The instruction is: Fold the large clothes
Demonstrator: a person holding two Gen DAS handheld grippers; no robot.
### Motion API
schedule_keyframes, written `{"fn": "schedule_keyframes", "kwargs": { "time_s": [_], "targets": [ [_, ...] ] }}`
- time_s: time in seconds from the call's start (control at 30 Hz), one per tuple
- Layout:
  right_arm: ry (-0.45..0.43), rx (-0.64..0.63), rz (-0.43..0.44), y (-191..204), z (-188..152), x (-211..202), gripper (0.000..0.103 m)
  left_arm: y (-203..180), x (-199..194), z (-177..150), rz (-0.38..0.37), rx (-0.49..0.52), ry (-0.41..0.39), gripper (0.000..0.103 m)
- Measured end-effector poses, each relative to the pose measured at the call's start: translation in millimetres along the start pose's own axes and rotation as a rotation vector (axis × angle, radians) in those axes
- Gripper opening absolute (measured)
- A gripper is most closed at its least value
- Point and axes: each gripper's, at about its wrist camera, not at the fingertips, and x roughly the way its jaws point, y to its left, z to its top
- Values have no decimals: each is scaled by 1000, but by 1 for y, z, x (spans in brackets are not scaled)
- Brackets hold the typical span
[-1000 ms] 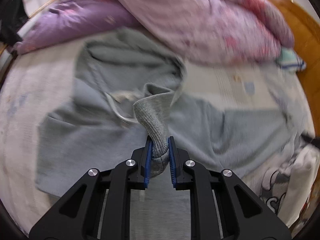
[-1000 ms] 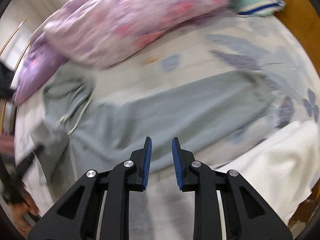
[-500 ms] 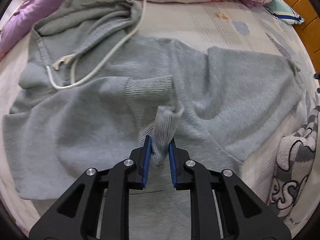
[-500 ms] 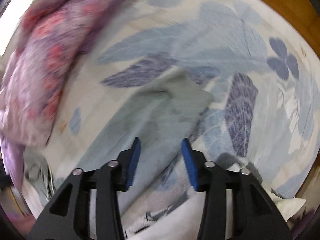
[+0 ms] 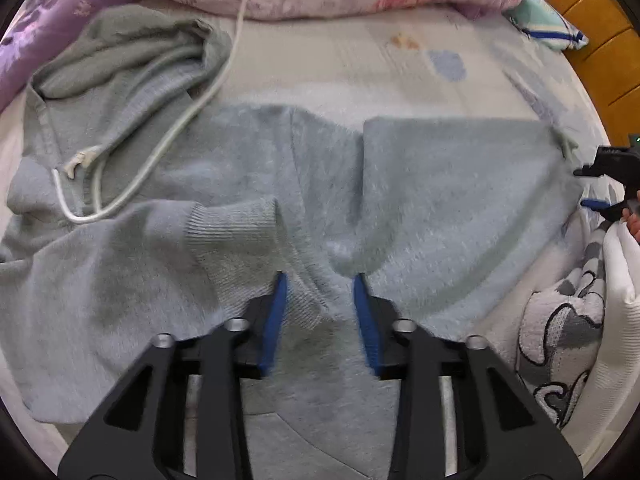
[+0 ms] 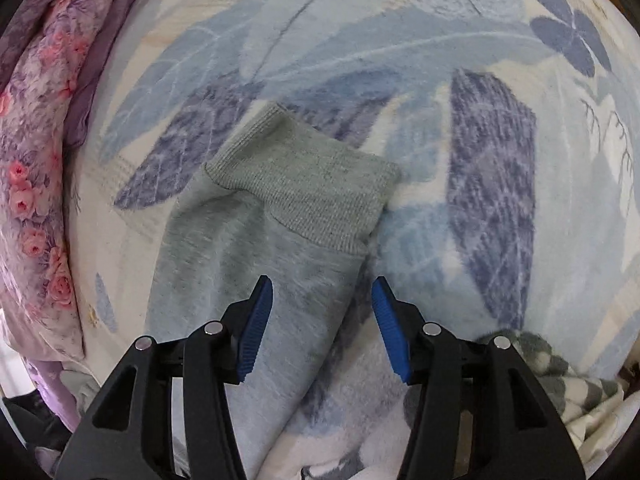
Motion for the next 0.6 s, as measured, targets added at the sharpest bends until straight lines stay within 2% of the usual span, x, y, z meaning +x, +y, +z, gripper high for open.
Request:
{"fn": "schedule_keyframes", "kwargs": {
  "time_s": [0.03,0.1,0.17,0.3,0.37,0.47,0.57,0.6],
  "targets": [
    [-9,-4,7,1,-2,1,42,-1,4,1,-12,-14,6,19],
    [-17,-13,16,1,-5,2,16,1,13,1,-27,-40,17,17],
    [-41,-13,38,-1,-10,1,4,1,27,-1,-14,-35,43,15],
    [-127,-39,63,2,-29,-13,2,-2,40,-1,3,-2,56,15],
    [-189,-71,78,6,-40,-28,2,0,41,0,-11,-20,63,15],
    [-289,-174,94,19,-52,-52,2,10,38,0,-66,-62,69,14],
    [-376,-317,123,49,-81,-85,2,24,26,-2,-155,-82,64,15],
    [-406,-373,138,61,-97,-98,2,31,14,-4,-193,-101,39,16]
  ]
}}
